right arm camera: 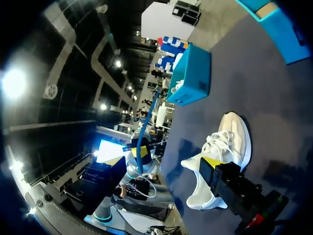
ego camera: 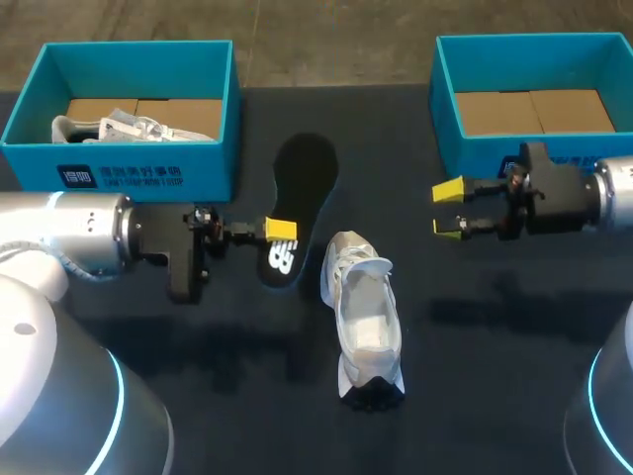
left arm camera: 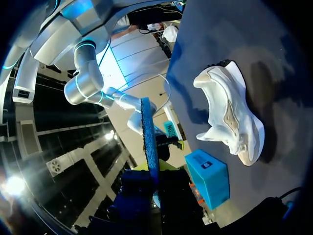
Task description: Take the shoe out of the shoebox, open the shoe tongue, remove and reinsert the insole, then place the shoe into the shoebox
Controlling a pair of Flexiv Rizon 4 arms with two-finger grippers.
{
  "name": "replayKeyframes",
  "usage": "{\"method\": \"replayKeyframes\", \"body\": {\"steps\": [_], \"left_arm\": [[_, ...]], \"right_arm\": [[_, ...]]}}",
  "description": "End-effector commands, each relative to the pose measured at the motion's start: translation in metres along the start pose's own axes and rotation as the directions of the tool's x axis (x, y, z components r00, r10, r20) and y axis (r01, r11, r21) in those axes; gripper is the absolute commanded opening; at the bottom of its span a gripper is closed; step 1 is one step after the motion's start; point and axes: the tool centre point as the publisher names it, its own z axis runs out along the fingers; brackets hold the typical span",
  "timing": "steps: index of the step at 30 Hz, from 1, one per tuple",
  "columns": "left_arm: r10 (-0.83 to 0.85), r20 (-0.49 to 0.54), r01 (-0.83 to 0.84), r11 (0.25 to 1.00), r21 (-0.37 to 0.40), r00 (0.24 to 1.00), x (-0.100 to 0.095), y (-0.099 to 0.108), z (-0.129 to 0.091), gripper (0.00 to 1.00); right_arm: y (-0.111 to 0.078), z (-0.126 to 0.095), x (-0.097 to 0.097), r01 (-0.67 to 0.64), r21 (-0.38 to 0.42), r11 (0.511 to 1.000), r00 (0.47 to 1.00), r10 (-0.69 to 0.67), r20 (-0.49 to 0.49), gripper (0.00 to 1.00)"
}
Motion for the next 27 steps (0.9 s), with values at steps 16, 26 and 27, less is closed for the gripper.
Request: {"method": "replayKeyframes", "body": {"steps": [16,26,27], "left_arm": [[0.009,0.042,-0.008,1.000,-0.025,0.999,0.014,-0.002,0.026,0.00],[0.022,0.071,-0.019,0.999,-0.033,0.997,0.019,-0.007,0.039,0.00],[0.033,0.062,-0.031,0.999,-0.033,0.998,0.020,-0.008,0.041,0.00]], "right_arm": [[0.013,0.022,0.007,0.005,0.019,1.000,1.000,-0.005,-0.021,1.00],[0.020,0.053,0.009,-0.019,0.035,0.999,1.000,0.020,-0.023,1.00],[0.021,0.057,0.010,-0.022,0.038,0.999,0.999,0.023,-0.023,1.00]]}}
